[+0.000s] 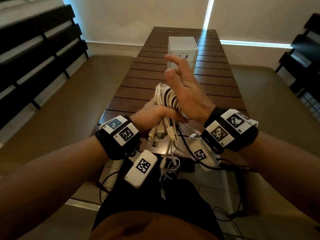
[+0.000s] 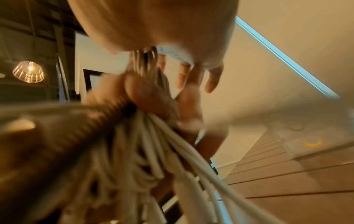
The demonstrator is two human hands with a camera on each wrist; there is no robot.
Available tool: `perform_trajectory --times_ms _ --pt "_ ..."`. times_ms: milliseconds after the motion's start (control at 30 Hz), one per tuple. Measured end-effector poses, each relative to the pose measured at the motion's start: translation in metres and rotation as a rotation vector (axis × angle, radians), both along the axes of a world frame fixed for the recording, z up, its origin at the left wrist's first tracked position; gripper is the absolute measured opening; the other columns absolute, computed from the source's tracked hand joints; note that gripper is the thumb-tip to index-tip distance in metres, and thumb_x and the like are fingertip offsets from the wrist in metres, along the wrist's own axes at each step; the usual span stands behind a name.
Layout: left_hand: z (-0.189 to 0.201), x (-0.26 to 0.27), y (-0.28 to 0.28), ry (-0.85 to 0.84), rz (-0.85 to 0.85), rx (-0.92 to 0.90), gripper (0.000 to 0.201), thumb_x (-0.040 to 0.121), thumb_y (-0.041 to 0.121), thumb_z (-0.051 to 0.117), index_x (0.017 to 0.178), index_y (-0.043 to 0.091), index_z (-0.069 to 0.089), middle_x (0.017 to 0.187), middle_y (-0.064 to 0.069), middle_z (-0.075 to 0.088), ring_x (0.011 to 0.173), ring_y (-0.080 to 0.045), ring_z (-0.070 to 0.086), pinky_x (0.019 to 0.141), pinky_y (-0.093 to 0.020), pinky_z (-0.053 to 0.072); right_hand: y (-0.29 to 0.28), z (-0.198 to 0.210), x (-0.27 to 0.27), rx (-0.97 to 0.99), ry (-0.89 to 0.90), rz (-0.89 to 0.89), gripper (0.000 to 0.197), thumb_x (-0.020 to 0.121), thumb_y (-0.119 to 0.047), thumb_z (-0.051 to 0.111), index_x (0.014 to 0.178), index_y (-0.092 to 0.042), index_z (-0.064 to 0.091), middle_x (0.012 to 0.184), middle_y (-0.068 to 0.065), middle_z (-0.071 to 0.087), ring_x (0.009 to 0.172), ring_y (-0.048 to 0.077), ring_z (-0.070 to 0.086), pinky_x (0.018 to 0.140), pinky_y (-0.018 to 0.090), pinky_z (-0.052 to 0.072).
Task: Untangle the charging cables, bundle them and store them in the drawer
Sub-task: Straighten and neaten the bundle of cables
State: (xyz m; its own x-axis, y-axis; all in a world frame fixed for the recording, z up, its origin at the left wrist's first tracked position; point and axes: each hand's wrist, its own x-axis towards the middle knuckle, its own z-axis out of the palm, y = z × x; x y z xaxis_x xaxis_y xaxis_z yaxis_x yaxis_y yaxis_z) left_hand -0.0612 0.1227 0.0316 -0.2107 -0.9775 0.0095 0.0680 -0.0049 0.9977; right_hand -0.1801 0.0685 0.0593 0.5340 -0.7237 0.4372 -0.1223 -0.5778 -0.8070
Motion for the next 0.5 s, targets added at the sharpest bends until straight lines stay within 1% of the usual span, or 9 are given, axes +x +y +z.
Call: perform_trajectory --times_ms 67,100,167,233,267,333,400,433,500 --pt "-0.005 0.012 -0.003 0.094 0.128 0.100 0.030 0.066 0.002 0.066 0.095 -0.004 0.060 0.079 -0.017 0.064 0.065 -0.025 0.065 0.060 -0.033 0.056 0.000 0.000 -0.010 0.089 0.087 -0.013 0.077 0.077 -0.067 0.054 0.141 -0.035 0.027 0.128 0.004 0.041 0.116 0.011 0.046 0.093 0.031 0.046" --pt "-0.007 0.021 -0.005 0.133 0.200 0.151 0.032 0.065 0.006 0.067 0.094 -0.004 0.060 0.075 -0.018 0.060 0.058 -0.024 0.062 0.054 -0.032 0.054 0.003 -0.002 -0.015 0.111 0.143 -0.005 0.083 0.073 -0.062 0.066 0.142 -0.036 0.026 0.133 0.003 0.038 0.119 0.011 0.045 0.093 0.031 0.047" --pt "-0.010 0.035 -0.009 0.167 0.293 0.235 0.040 0.061 0.015 0.072 0.095 -0.005 0.062 0.076 -0.019 0.059 0.059 -0.025 0.059 0.055 -0.031 0.052 0.009 -0.013 -0.022 0.148 0.225 0.013 0.086 0.067 -0.047 0.082 0.135 -0.032 0.032 0.124 0.001 0.046 0.108 0.010 0.054 0.089 0.033 0.052" --pt "-0.009 0.044 -0.012 0.183 0.325 0.277 0.043 0.061 0.021 0.076 0.095 -0.003 0.065 0.084 -0.020 0.060 0.067 -0.027 0.060 0.063 -0.033 0.053 0.014 -0.027 -0.024 0.185 0.217 0.004 0.070 0.067 -0.036 0.085 0.121 -0.029 0.041 0.105 -0.001 0.059 0.093 0.010 0.062 0.082 0.033 0.055" --pt "-0.007 0.046 -0.012 0.190 0.329 0.285 0.040 0.064 0.021 0.075 0.095 -0.002 0.066 0.086 -0.020 0.061 0.070 -0.028 0.061 0.065 -0.034 0.053 0.016 -0.033 -0.024 0.180 0.211 0.003 0.059 0.070 -0.033 0.084 0.114 -0.028 0.046 0.097 -0.003 0.063 0.088 0.008 0.063 0.079 0.028 0.055" --pt "-0.004 0.049 -0.011 0.228 0.305 0.314 0.026 0.071 0.017 0.070 0.091 0.001 0.066 0.086 -0.014 0.063 0.073 -0.026 0.061 0.066 -0.034 0.055 0.018 -0.040 -0.021 0.083 0.237 -0.001 0.029 0.078 -0.026 0.078 0.100 -0.023 0.059 0.088 -0.008 0.066 0.079 0.000 0.062 0.070 0.016 0.048" --pt "-0.001 0.051 -0.010 0.280 0.270 0.347 0.016 0.074 0.013 0.066 0.088 0.005 0.065 0.085 -0.008 0.066 0.071 -0.021 0.063 0.062 -0.031 0.056 0.017 -0.041 -0.017 0.013 0.264 0.004 0.006 0.085 -0.019 0.071 0.090 -0.017 0.068 0.081 -0.011 0.065 0.070 -0.005 0.058 0.065 0.010 0.040" --pt "-0.001 0.052 -0.010 0.296 0.262 0.356 0.015 0.074 0.013 0.065 0.087 0.006 0.065 0.084 -0.007 0.066 0.068 -0.019 0.063 0.059 -0.029 0.056 0.015 -0.040 -0.016 -0.005 0.278 0.014 0.002 0.087 -0.017 0.069 0.088 -0.015 0.069 0.080 -0.011 0.063 0.069 -0.005 0.057 0.065 0.010 0.040" --pt "-0.001 0.055 -0.009 0.291 0.250 0.356 0.015 0.070 0.014 0.066 0.084 0.007 0.065 0.081 -0.008 0.063 0.064 -0.019 0.063 0.057 -0.028 0.055 0.009 -0.038 -0.017 -0.018 0.350 0.034 0.005 0.089 -0.018 0.066 0.086 -0.015 0.068 0.084 -0.008 0.061 0.075 0.000 0.056 0.072 0.013 0.040"
